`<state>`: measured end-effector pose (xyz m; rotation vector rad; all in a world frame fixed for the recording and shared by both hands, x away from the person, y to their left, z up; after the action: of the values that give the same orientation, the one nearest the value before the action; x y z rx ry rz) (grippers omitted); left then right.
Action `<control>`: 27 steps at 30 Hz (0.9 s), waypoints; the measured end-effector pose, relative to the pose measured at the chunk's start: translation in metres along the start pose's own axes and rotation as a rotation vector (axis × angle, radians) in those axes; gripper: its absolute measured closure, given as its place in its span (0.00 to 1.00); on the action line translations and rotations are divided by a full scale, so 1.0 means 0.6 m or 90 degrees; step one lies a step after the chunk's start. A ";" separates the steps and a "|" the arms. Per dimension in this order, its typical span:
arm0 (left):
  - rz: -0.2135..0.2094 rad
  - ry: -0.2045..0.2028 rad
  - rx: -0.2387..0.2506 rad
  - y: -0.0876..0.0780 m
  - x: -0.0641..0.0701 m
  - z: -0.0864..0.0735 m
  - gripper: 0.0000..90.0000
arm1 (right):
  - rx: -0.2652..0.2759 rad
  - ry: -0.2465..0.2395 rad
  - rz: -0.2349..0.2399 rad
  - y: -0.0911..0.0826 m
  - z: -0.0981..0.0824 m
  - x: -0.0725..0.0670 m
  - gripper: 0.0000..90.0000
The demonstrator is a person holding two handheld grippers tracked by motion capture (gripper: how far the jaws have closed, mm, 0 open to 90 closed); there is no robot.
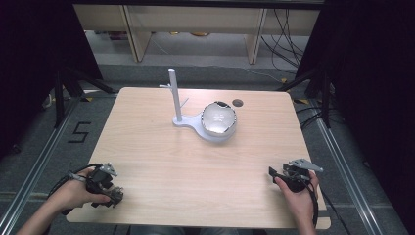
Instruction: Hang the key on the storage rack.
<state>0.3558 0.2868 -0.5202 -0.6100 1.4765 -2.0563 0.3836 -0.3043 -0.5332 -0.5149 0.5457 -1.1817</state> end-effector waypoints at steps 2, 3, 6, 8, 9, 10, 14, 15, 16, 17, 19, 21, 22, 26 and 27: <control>-0.004 0.013 -0.018 -0.002 -0.001 0.001 0.30 | 0.000 -0.004 -0.002 0.000 0.000 0.000 0.40; -0.004 0.026 -0.019 -0.001 -0.002 0.003 0.29 | 0.002 -0.007 -0.004 0.000 0.000 0.000 0.40; -0.009 0.023 -0.029 -0.001 -0.001 0.005 0.29 | 0.001 -0.001 0.003 0.001 0.000 0.000 0.40; -0.008 0.028 -0.040 0.000 -0.003 0.009 0.29 | 0.005 -0.002 0.005 0.002 0.000 0.001 0.40; -0.013 0.046 -0.072 0.000 -0.002 0.014 0.29 | 0.006 -0.009 -0.004 0.004 0.000 0.002 0.40; -0.013 0.046 -0.072 0.000 -0.002 0.014 0.29 | 0.006 -0.009 -0.004 0.004 0.000 0.002 0.40; -0.015 0.092 -0.145 0.003 0.003 0.026 0.30 | 0.005 -0.010 -0.008 0.004 0.000 0.003 0.40; -0.012 0.102 -0.159 0.004 0.004 0.029 0.30 | 0.009 -0.007 0.002 0.005 0.000 0.003 0.40; -0.010 0.107 -0.171 0.005 0.005 0.033 0.30 | 0.009 -0.007 0.006 0.004 0.000 0.004 0.40; -0.007 0.115 -0.187 0.007 0.009 0.037 0.29 | 0.007 -0.002 0.010 0.003 0.000 0.004 0.40; 0.003 0.121 -0.197 0.010 0.013 0.042 0.29 | -0.005 -0.002 0.004 0.002 0.000 0.005 0.40; 0.015 0.125 -0.204 0.012 0.016 0.046 0.30 | -0.001 0.000 -0.002 0.002 0.000 0.004 0.40; 0.015 0.125 -0.204 0.012 0.016 0.046 0.29 | -0.001 0.000 -0.002 0.002 0.000 0.004 0.40; 0.016 0.114 -0.204 0.010 0.017 0.045 0.34 | 0.005 -0.001 0.001 0.003 0.000 0.004 0.40; 0.018 0.113 -0.205 0.009 0.017 0.044 0.35 | -0.001 -0.001 -0.001 0.002 0.000 0.004 0.40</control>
<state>0.3658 0.2600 -0.5170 -0.5351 1.9305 -1.9054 0.3851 -0.3065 -0.5341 -0.5181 0.5452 -1.1825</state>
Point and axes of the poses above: each handheld gripper's, and its own axes: y roughly forward along the jaws, z roughly out of its top, x roughly to its right, the point moved 3 cm from there along y, roughly forward along the jaws, and after that the axes turned 2 degrees about -x, right-handed, at the moved point
